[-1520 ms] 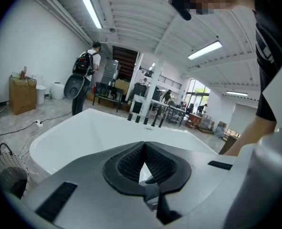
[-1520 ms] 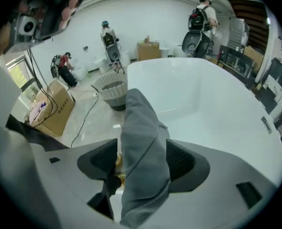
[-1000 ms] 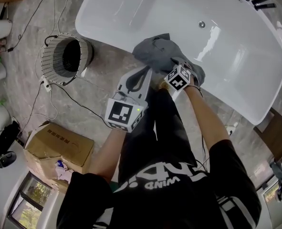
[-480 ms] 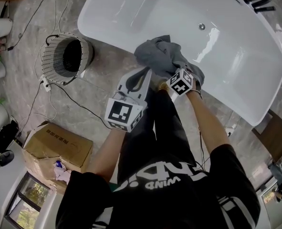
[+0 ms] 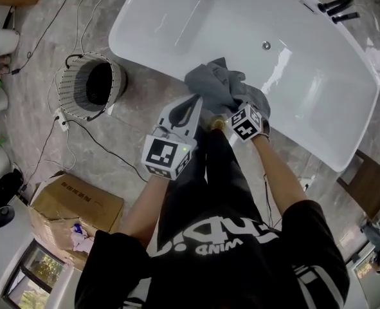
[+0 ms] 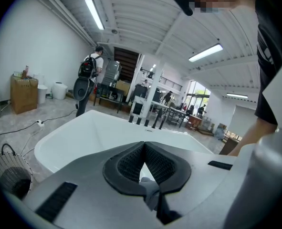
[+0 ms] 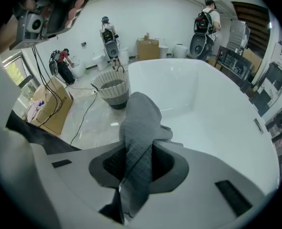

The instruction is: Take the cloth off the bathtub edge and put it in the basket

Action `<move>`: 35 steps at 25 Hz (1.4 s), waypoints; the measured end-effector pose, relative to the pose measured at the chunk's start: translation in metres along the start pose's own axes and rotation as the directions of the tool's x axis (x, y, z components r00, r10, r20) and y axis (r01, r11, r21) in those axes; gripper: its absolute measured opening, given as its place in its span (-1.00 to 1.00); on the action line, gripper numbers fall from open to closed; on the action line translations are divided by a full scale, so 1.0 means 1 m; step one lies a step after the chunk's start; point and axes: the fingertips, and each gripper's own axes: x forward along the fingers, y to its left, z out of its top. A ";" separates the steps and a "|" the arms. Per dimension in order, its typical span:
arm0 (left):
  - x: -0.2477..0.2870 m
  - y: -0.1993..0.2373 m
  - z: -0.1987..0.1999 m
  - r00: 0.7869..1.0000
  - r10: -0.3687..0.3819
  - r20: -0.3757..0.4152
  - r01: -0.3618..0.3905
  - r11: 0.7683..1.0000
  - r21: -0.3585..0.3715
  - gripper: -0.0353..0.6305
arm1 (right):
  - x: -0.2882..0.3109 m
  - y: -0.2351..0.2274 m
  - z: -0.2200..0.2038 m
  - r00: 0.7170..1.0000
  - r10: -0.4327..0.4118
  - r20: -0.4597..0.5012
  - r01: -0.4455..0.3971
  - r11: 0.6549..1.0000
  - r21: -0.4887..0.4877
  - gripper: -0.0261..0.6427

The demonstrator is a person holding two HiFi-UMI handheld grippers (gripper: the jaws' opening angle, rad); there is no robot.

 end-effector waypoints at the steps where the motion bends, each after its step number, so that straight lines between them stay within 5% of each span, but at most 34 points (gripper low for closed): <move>1: -0.001 -0.001 0.002 1.000 -0.002 0.004 0.002 1.000 0.003 -0.86 | -0.008 0.000 0.004 1.000 -0.007 0.016 0.007 1.000 0.003 -0.64; 11: -0.033 -0.024 0.050 0.998 -0.014 0.056 0.012 0.999 0.033 -0.85 | -0.144 -0.010 0.083 0.960 -0.127 0.250 0.101 0.988 0.117 -0.64; 23: -0.089 -0.061 0.136 0.976 0.028 0.216 -0.050 0.994 0.099 -0.86 | -0.346 -0.012 0.183 0.783 -0.246 0.571 0.225 0.968 0.110 -0.64; 35: -0.141 -0.054 0.140 0.929 0.247 0.276 -0.263 0.965 0.021 -0.85 | -0.370 0.015 0.243 0.738 -0.065 0.671 0.133 0.990 -0.050 -0.64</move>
